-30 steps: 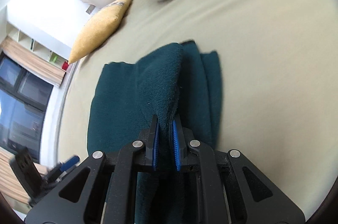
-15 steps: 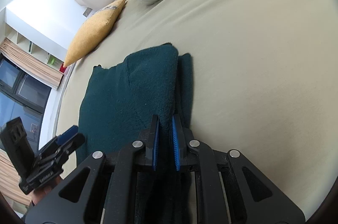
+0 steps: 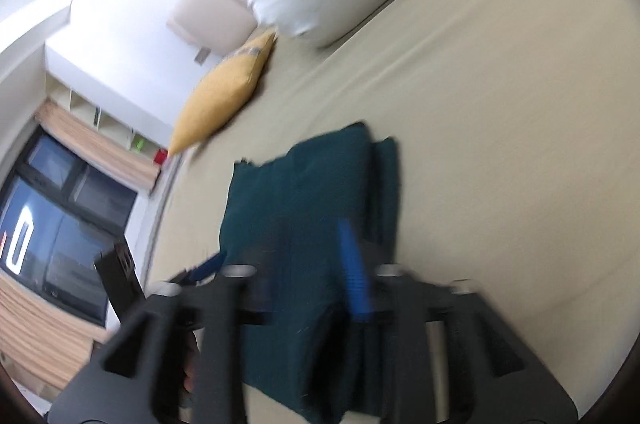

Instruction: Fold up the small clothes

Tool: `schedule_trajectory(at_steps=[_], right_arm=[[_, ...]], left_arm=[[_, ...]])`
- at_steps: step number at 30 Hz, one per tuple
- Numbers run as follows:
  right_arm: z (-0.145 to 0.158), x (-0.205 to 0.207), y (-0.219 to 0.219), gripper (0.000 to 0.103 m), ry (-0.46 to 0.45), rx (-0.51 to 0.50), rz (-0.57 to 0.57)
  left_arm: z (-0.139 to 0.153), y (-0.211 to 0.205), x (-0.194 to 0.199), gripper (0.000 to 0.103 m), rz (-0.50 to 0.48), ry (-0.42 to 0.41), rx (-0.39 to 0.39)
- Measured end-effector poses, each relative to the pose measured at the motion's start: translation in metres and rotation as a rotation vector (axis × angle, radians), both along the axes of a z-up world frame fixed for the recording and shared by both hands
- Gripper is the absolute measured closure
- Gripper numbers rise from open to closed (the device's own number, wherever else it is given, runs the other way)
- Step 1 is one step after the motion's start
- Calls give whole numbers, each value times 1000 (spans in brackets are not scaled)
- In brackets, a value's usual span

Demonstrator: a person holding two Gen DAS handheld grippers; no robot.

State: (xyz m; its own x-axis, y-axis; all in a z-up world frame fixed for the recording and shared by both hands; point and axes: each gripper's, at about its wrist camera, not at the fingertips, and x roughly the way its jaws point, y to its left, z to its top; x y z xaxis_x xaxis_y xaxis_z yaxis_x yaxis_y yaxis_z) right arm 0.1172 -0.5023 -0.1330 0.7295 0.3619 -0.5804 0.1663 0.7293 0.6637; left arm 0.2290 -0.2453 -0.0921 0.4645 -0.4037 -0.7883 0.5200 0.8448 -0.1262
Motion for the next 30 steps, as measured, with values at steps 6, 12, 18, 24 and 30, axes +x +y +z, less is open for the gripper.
schedule_trajectory(at_steps=[6, 12, 18, 24, 30], right_arm=[[-26, 17, 30, 53, 143, -63, 65], [-35, 25, 32, 86, 167, -45, 73], [-23, 16, 24, 90, 107, -20, 33], [-3, 0, 15, 91, 61, -39, 14], [-64, 7, 4, 91, 128, 95, 38]], left_arm=[[-2, 4, -2, 37, -8, 2, -12], [-2, 5, -5, 35, -4, 1, -19], [5, 1, -7, 34, -6, -5, -22], [3, -8, -6, 34, -16, -24, -35], [-18, -7, -4, 29, -30, -62, 4]])
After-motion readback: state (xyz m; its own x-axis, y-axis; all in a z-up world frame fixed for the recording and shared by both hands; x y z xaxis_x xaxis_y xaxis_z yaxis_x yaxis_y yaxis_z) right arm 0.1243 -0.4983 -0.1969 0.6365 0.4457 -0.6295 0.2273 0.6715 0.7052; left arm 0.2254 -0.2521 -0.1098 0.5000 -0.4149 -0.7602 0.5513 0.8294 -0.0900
